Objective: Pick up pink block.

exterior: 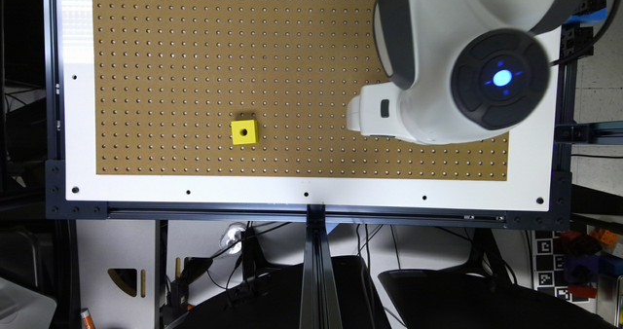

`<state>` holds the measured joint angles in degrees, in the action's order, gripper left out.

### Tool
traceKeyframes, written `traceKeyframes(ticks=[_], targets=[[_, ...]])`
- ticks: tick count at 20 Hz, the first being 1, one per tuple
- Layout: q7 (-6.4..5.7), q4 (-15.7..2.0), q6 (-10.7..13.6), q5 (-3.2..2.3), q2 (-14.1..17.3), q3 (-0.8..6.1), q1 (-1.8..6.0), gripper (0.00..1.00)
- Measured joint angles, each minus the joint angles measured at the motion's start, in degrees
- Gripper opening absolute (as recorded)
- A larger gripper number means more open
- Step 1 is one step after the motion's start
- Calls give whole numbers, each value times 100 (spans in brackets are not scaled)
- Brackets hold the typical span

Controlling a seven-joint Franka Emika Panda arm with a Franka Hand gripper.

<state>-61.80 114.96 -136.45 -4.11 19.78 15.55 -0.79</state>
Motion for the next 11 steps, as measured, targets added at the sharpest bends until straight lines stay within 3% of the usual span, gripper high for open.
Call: traceKeyframes(ticks=[9, 11], targets=[[-23, -9, 623, 45, -721, 44, 3, 0], [-25, -9, 668, 46, -778, 46, 3, 0]])
